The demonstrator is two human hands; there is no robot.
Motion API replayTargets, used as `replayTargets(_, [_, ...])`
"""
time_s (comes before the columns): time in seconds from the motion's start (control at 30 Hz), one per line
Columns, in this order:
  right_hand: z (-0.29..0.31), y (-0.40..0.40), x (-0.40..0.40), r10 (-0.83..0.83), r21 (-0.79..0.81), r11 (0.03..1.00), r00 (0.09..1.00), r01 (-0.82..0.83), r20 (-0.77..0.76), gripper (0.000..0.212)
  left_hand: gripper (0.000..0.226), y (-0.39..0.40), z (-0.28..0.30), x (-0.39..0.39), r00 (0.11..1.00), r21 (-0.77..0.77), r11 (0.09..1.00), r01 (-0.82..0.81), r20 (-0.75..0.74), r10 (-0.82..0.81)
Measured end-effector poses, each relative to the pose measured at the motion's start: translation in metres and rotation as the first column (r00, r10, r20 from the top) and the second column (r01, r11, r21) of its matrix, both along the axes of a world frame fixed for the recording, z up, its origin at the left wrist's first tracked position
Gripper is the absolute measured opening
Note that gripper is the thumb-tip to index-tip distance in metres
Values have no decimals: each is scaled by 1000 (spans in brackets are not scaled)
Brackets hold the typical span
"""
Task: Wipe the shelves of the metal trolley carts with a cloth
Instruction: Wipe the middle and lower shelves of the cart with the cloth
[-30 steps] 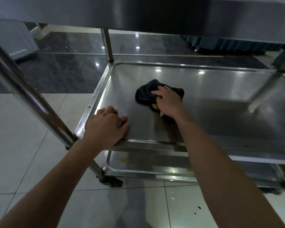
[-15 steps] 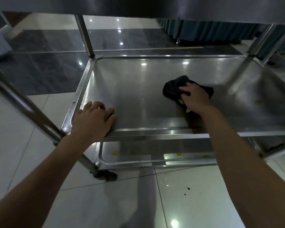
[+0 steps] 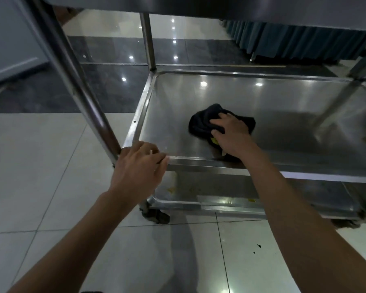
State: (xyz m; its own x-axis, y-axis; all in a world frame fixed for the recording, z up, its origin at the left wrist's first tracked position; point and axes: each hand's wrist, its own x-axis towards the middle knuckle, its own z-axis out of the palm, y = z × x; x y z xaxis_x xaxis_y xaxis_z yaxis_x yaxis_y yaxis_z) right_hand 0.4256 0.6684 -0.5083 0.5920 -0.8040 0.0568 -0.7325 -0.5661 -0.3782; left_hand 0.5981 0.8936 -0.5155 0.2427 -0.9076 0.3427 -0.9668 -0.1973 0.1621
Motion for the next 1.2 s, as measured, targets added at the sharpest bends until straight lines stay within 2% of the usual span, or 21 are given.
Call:
replayTargets(0.33, [8, 34, 126, 218, 34, 976, 975, -216, -44, 39, 52, 10, -6, -1, 999, 151, 988, -24, 40, 18])
replayTargets(0.4, [11, 41, 141, 310, 53, 949, 951, -310, 2, 39, 52, 9, -6, 0, 998, 159, 987, -22, 56, 13])
replayTargets(0.47, [14, 47, 149, 419, 150, 893, 905, -425, 69, 40, 49, 9, -7, 1, 997, 158, 987, -20, 73, 9])
replayTargets(0.57, [17, 47, 145, 461, 300, 810, 864, -503, 203, 42, 44, 11, -8, 2, 998, 132, 991, -15, 66, 7])
replayTargets(0.7, [15, 43, 126, 401, 326, 815, 872, -479, 279, 40, 41, 10, -7, 2, 998, 136, 991, -17, 61, 9])
replayTargets(0.93, [-2, 35, 79, 236, 257, 908, 912, -329, 335, 39, 50, 4, -1, 2, 999, 173, 985, -21, 42, 14])
replayTargets(1.2, [-9, 41, 36, 109, 100, 986, 974, -131, 200, 40, 55, -1, 5, 0, 1000, 184, 983, -13, 4, 13])
